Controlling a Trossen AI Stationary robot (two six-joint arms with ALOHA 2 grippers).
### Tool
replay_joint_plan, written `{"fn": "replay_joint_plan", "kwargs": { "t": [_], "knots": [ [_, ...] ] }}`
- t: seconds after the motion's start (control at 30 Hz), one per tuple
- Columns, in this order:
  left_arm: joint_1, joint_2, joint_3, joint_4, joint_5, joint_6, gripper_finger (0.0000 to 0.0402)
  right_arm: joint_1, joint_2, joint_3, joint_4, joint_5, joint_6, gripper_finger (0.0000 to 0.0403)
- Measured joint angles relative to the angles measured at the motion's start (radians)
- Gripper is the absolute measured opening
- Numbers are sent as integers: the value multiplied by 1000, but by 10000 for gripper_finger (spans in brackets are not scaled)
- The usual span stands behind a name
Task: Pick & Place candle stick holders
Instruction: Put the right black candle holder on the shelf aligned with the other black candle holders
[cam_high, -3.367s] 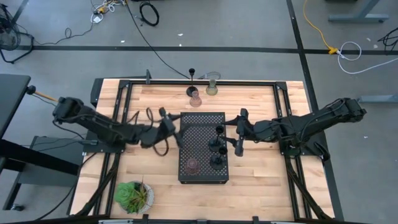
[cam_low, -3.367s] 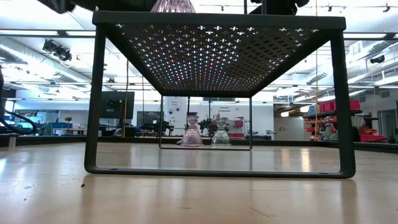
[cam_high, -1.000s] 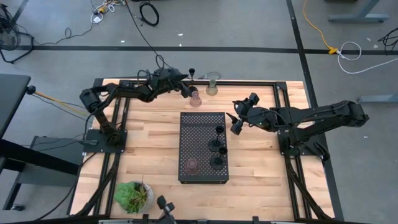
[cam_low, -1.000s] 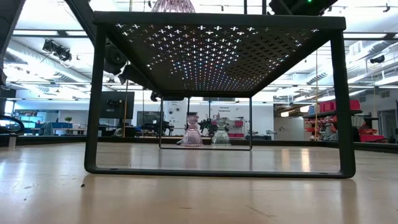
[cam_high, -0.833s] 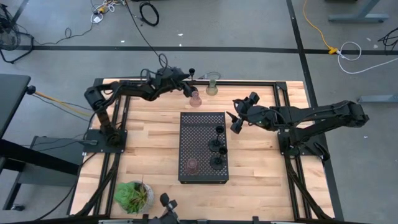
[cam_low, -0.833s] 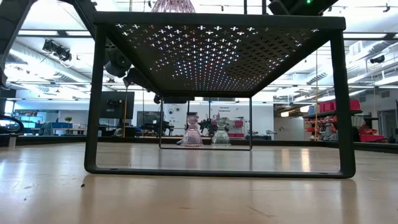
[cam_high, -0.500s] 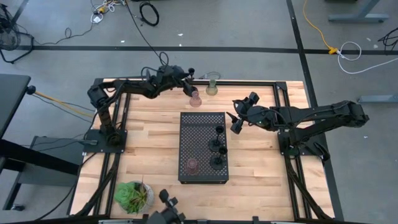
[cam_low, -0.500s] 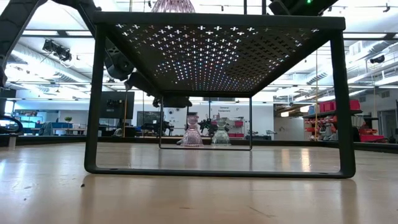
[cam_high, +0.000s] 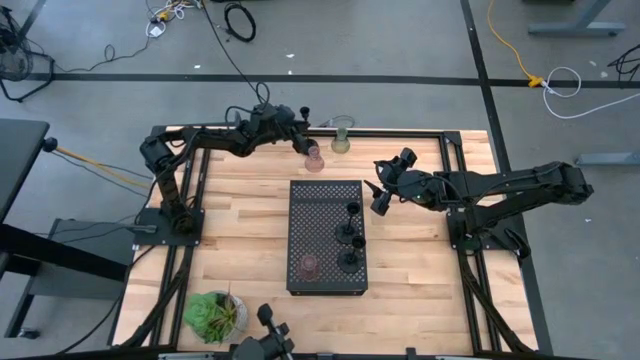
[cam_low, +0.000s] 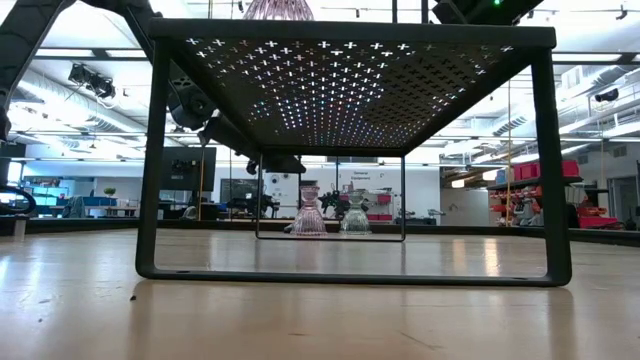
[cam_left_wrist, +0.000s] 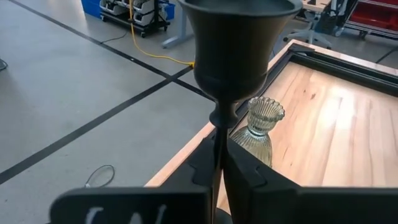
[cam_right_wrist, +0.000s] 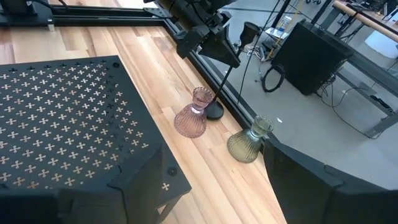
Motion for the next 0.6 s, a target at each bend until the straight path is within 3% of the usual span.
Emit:
{"fn": "replay_joint_plan", "kwargs": {
  "t": [0.4, 0.6],
  "knots": [
    [-3, -75, 0, -26, 80, -54, 12, -3, 0, 0, 0, 1, 12, 272],
    [-16, -162, 0, -138, 81, -45, 12, -19, 0, 0, 0, -1, 14, 272]
  ]
}}
